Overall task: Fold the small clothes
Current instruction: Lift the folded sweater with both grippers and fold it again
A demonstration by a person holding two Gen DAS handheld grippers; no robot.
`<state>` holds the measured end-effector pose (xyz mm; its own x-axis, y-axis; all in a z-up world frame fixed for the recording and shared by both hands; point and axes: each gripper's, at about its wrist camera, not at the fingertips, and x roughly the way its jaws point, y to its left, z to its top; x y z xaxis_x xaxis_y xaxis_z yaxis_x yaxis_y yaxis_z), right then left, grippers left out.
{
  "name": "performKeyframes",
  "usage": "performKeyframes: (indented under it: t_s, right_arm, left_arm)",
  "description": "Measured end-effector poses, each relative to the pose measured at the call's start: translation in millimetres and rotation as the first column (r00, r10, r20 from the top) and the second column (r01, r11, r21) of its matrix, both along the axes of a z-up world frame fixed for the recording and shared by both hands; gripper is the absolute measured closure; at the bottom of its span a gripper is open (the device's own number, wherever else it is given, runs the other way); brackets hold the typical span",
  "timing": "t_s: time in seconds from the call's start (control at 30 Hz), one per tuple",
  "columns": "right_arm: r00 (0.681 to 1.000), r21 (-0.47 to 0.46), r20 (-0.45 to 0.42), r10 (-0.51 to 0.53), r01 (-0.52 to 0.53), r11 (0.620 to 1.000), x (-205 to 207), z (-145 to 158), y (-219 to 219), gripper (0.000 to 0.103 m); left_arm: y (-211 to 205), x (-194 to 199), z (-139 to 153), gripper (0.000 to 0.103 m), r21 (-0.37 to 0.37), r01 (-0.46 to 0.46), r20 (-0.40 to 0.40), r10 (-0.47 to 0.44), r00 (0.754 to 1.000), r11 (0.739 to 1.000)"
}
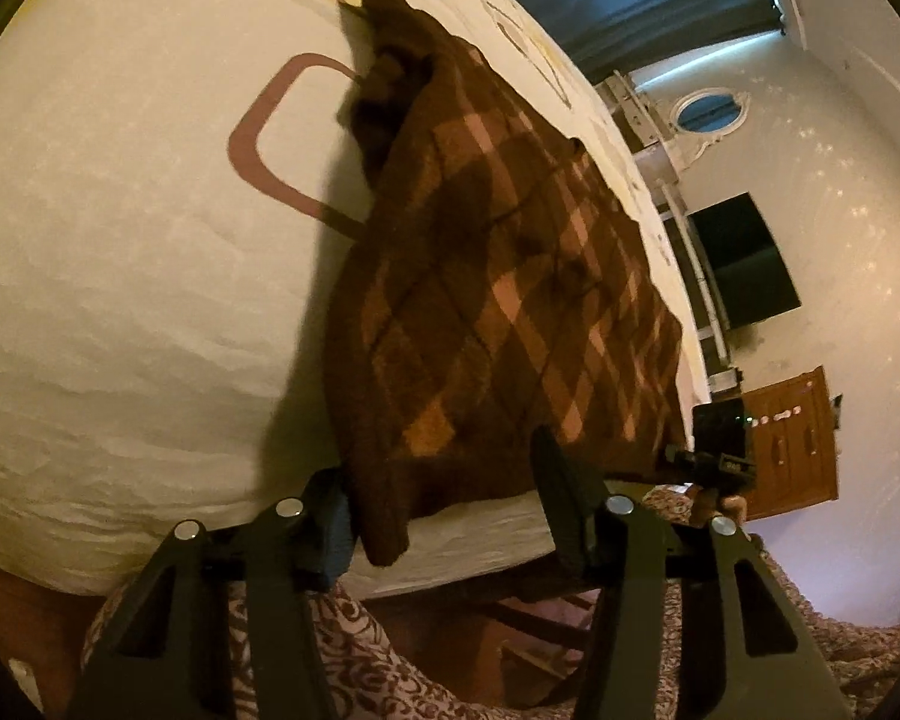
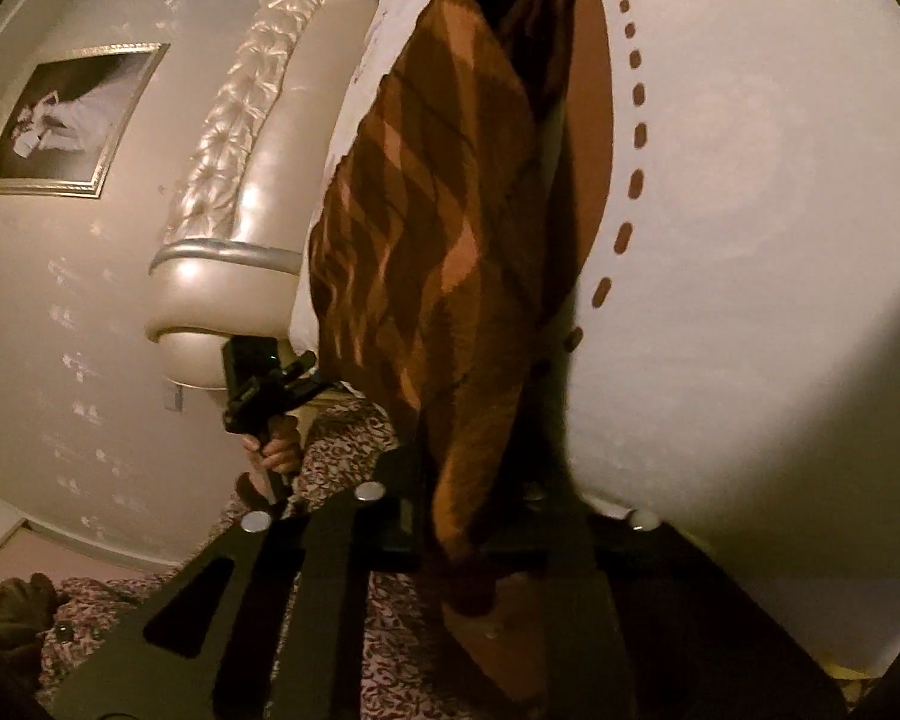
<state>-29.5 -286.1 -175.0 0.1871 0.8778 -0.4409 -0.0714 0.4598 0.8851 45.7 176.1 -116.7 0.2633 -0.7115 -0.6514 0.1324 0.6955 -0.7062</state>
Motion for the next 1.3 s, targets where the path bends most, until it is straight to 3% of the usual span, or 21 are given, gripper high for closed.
performKeyframes:
  t_s: [0.13, 0.17, 0.2, 0.23, 0.37, 0.53, 0.73, 0.9, 1.07, 1.13, 1.3]
  right_arm:
    - [1.000, -0.024, 0.007, -0.004, 0.004, 1.000, -2, 0, 1, 0.099]
    - [1.000, -0.032, 0.008, -0.004, 0.004, 0.999, -2, 0, 2, 0.099]
    - [1.000, -0.035, 0.008, -0.004, 0.005, 0.999, -2, 1, 2, 0.099]
    - [1.000, -0.039, 0.009, -0.007, 0.008, 0.999, -3, 1, 2, 0.099]
    - [1.000, -0.048, 0.012, -0.018, 0.018, 0.999, -4, 9, 4, 0.099]
    - [0.998, 0.004, 0.046, -0.037, 0.037, 0.999, -15, 33, 0, 0.099]
    - [0.993, 0.118, 0.086, -0.075, 0.065, 0.991, -41, 67, -15, 0.099]
    - [0.987, 0.224, 0.113, -0.118, 0.091, 0.970, -55, 96, -32, 0.099]
    - [0.977, 0.319, 0.134, -0.163, 0.113, 0.941, -50, 124, -36, 0.099]
    - [0.975, 0.345, 0.131, -0.181, 0.126, 0.930, -35, 128, -38, 0.099]
    - [0.968, 0.361, 0.108, -0.227, 0.174, 0.916, 16, 125, -44, 0.099]
  left_arm:
    - [-4, -1, 2, 0.054, -0.002, -0.011, -0.008, 0.011, 1.000, 1.000]
    - [-5, -2, 3, 0.060, -0.006, -0.005, -0.007, 0.005, 1.000, 1.000]
    - [-8, -2, 3, 0.079, -0.005, 0.002, -0.010, -0.003, 1.000, 1.000]
    - [-12, -1, 2, 0.091, 0.000, 0.013, -0.024, -0.013, 1.000, 1.000]
    - [-23, 2, 3, 0.094, -0.029, 0.036, -0.039, -0.037, 0.999, 0.999]
    - [-18, -13, 30, 0.095, -0.181, 0.043, 0.034, -0.037, 0.999, 0.983]
    - [9, -54, 79, 0.098, -0.423, -0.007, 0.141, 0.074, 0.987, 0.906]
    - [25, -71, 113, 0.098, -0.532, -0.058, 0.189, 0.185, 0.964, 0.845]
    - [24, -53, 138, 0.098, -0.573, -0.108, 0.204, 0.269, 0.941, 0.812]
    - [20, -32, 142, 0.098, -0.565, -0.120, 0.207, 0.282, 0.937, 0.816]
    - [17, 35, 125, 0.098, -0.565, -0.177, 0.155, 0.315, 0.936, 0.806]
